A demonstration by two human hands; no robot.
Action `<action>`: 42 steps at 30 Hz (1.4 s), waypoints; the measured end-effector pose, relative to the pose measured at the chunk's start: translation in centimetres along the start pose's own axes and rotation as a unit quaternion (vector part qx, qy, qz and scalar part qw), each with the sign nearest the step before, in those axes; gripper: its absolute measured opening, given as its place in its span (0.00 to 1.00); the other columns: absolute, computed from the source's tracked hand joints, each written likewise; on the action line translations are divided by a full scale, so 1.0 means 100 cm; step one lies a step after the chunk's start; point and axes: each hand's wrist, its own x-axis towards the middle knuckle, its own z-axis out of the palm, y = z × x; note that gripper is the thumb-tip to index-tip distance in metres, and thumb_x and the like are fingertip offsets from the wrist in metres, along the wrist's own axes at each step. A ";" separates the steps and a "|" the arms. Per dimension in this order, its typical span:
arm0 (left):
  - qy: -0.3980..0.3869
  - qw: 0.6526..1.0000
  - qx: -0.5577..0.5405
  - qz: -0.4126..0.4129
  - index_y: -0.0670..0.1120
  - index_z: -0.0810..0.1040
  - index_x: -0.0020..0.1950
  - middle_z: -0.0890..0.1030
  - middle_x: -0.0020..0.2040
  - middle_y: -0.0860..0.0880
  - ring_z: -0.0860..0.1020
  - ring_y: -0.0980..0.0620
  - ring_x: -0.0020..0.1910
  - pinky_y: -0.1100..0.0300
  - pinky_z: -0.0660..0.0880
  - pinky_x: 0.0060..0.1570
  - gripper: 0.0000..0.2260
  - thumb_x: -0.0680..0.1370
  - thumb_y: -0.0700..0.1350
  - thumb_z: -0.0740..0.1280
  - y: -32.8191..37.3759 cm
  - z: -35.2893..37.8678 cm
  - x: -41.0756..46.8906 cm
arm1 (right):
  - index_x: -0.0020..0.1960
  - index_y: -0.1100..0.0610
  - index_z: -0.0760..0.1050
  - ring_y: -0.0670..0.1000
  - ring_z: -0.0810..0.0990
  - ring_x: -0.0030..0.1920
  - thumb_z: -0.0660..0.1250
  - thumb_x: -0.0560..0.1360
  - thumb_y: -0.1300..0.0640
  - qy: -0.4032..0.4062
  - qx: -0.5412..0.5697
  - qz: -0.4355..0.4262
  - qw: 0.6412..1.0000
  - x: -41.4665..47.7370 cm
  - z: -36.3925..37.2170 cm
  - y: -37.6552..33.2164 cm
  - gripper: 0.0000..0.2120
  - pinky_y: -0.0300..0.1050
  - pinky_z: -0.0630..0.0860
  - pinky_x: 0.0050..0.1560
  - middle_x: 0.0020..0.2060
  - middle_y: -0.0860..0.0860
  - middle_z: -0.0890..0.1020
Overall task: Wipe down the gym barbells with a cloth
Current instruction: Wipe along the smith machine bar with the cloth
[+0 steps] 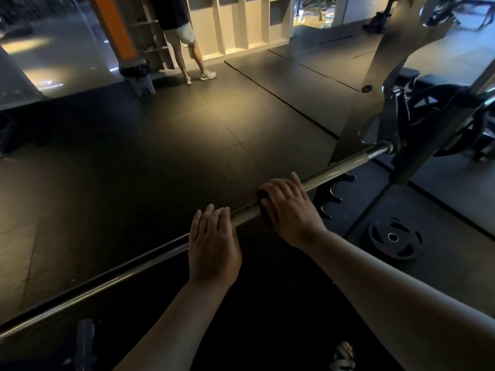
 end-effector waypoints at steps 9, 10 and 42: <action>-0.024 0.999 0.016 0.032 0.41 0.65 0.78 0.69 0.76 0.42 0.61 0.45 0.80 0.46 0.55 0.80 0.25 0.81 0.43 0.64 0.032 0.018 0.017 | 0.72 0.55 0.72 0.58 0.64 0.76 0.56 0.82 0.46 -0.079 0.010 -0.026 0.997 0.001 -0.006 0.002 0.23 0.63 0.52 0.80 0.69 0.54 0.75; -0.020 0.999 0.016 0.036 0.41 0.66 0.77 0.70 0.75 0.42 0.62 0.45 0.79 0.46 0.56 0.79 0.24 0.81 0.42 0.63 0.034 0.020 0.020 | 0.71 0.54 0.73 0.56 0.68 0.74 0.55 0.83 0.46 -0.077 -0.002 -0.035 0.996 0.005 -0.010 0.017 0.22 0.60 0.51 0.81 0.68 0.53 0.76; 0.004 0.998 0.018 0.065 0.42 0.76 0.68 0.81 0.64 0.42 0.75 0.44 0.70 0.46 0.68 0.73 0.18 0.78 0.43 0.68 0.116 0.063 0.082 | 0.72 0.55 0.72 0.57 0.57 0.79 0.55 0.83 0.46 -0.020 0.046 0.087 0.995 0.006 -0.039 0.092 0.22 0.56 0.43 0.81 0.72 0.53 0.73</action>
